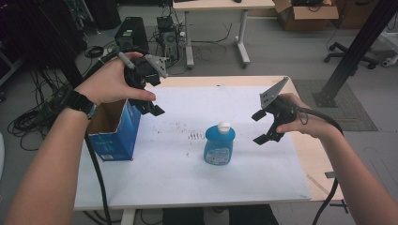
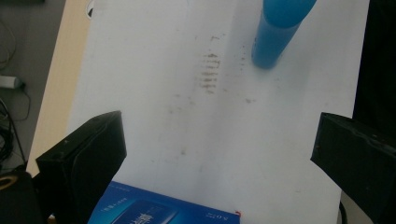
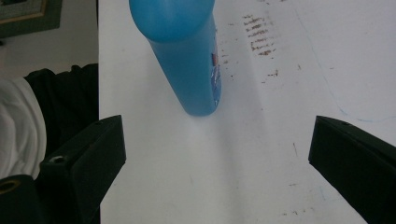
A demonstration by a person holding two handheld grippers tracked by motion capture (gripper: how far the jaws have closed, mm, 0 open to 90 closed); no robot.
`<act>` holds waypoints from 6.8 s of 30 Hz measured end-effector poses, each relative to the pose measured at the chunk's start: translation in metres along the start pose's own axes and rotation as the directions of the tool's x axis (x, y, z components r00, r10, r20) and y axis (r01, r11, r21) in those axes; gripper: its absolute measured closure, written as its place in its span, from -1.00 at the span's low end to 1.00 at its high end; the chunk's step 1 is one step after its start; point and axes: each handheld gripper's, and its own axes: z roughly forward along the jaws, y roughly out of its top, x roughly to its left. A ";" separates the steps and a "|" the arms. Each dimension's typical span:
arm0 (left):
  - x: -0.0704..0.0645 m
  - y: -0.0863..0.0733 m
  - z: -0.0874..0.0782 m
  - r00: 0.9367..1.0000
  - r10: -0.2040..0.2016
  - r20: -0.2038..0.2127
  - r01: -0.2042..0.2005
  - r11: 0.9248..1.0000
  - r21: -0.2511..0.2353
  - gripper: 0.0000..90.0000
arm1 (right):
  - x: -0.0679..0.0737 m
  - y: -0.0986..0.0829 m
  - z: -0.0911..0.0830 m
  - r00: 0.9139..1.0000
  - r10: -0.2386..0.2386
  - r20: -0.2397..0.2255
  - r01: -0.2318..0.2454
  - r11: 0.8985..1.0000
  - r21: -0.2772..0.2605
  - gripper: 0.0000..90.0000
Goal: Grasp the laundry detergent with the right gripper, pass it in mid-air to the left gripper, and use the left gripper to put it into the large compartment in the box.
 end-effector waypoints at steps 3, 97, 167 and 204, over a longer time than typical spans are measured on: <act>-0.001 0.001 -0.002 1.000 -0.001 -0.006 0.001 1.000 0.000 -0.92 | 0.001 0.001 -0.005 1.000 -0.001 0.008 0.001 1.000 -0.011 -0.91; -0.007 -0.008 0.011 1.000 0.004 0.017 -0.004 1.000 0.028 -0.92 | 0.019 -0.003 0.110 0.998 0.056 -0.040 -0.068 0.886 -0.458 -0.82; -0.007 -0.003 0.015 1.000 0.010 0.006 -0.010 1.000 0.019 -0.92 | 0.020 -0.006 0.111 1.000 0.017 0.008 -0.011 0.856 -0.516 -0.11; -0.015 0.017 0.000 0.999 0.047 0.021 -0.047 0.999 -0.022 -0.92 | 0.031 0.128 0.071 0.984 -0.176 -0.006 0.157 0.893 -0.422 -0.07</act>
